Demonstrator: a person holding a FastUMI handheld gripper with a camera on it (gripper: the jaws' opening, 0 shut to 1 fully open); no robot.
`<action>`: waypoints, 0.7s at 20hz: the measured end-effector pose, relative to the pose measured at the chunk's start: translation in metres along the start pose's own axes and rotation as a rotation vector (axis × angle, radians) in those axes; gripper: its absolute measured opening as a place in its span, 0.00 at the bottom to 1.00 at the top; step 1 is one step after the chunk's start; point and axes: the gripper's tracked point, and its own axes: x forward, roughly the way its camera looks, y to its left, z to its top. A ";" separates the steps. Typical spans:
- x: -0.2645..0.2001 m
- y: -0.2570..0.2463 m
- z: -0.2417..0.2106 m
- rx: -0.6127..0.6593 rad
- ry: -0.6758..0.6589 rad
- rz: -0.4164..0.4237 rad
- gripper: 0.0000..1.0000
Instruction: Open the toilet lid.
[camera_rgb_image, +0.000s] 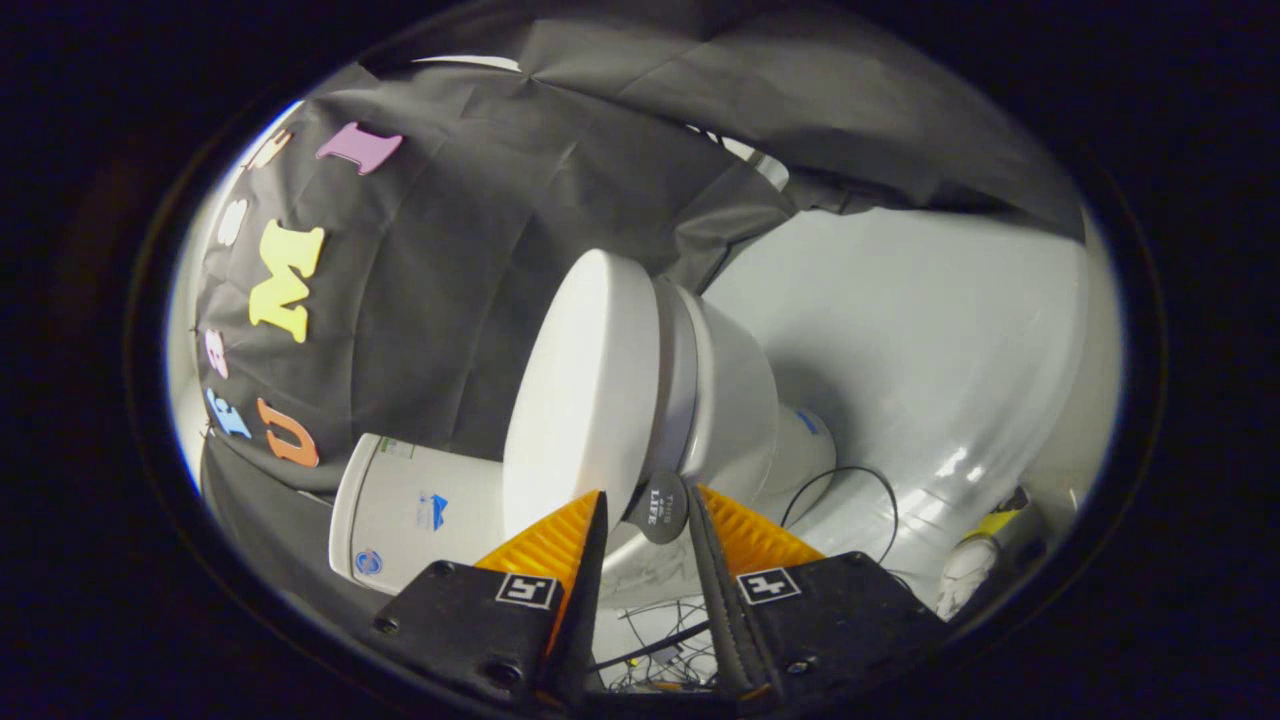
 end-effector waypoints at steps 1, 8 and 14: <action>0.000 0.000 0.000 0.013 0.007 0.003 0.49; 0.010 -0.005 -0.003 0.059 0.025 0.003 0.29; 0.016 -0.010 -0.003 0.096 0.041 0.001 0.15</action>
